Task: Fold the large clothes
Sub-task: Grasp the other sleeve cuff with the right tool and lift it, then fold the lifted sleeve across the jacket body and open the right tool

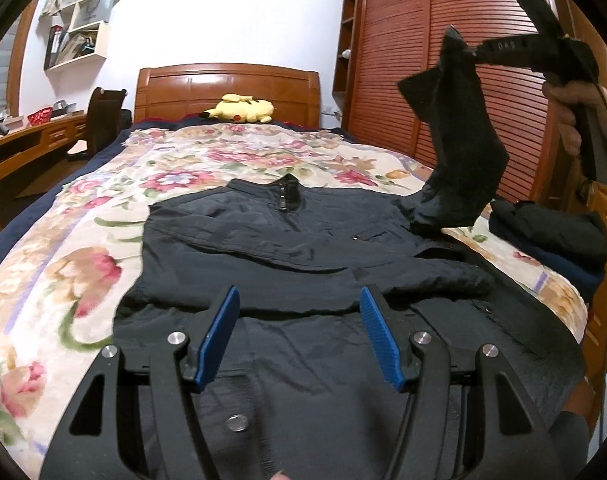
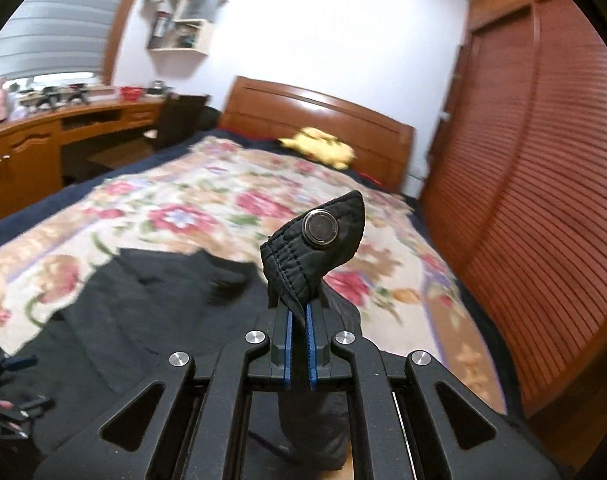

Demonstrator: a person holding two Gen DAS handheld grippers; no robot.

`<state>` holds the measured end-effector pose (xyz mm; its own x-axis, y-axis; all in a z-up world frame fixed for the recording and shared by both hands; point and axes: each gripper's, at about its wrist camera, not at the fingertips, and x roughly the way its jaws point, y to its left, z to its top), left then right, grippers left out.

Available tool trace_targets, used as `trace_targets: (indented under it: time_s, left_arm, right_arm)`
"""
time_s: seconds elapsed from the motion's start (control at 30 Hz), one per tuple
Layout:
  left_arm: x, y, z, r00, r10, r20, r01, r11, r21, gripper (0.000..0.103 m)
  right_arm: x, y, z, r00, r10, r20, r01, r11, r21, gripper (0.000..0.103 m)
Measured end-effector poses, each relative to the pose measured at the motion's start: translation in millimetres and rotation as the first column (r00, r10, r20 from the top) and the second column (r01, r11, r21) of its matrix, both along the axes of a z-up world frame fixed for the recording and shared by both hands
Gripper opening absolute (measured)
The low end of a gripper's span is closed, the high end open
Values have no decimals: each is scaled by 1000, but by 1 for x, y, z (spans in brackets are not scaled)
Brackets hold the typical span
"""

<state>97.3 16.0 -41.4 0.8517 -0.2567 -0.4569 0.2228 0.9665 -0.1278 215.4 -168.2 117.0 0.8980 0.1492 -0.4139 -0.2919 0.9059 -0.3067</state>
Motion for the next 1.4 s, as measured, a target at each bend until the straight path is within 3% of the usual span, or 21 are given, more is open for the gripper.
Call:
trace_targets:
  time_s: [0.17, 0.4, 0.83, 0.93, 1.0, 1.17, 1.4]
  left_arm:
    - [-5, 18, 0, 1000, 29, 4, -29, 1000, -4, 62]
    - [-10, 37, -1, 998, 61, 3, -61, 998, -5, 62]
    - [-12, 46, 0, 997, 76, 3, -76, 997, -9, 62]
    - [-12, 47, 0, 997, 80, 5, -80, 997, -9, 62]
    - [-12, 49, 0, 996, 83, 6, -83, 996, -12, 62]
    - [-11, 55, 0, 996, 94, 1, -94, 995, -18, 62]
    - [-8, 60, -3, 994, 105, -14, -105, 994, -14, 62]
  right_arm:
    - [-6, 54, -8, 994, 109, -5, -109, 994, -13, 3]
    - [-7, 99, -44, 984, 163, -71, -167, 985, -50, 3]
    - [-15, 114, -78, 959, 208, -193, -213, 977, -3, 6]
    - [-17, 114, -83, 946, 230, -228, -232, 973, 21, 27]
    - [-21, 113, -83, 946, 240, -218, -239, 971, 31, 52]
    - [-18, 104, -85, 951, 228, -210, -223, 974, 47, 54]
    - [22, 99, -136, 938, 167, -304, -159, 986, 52, 54]
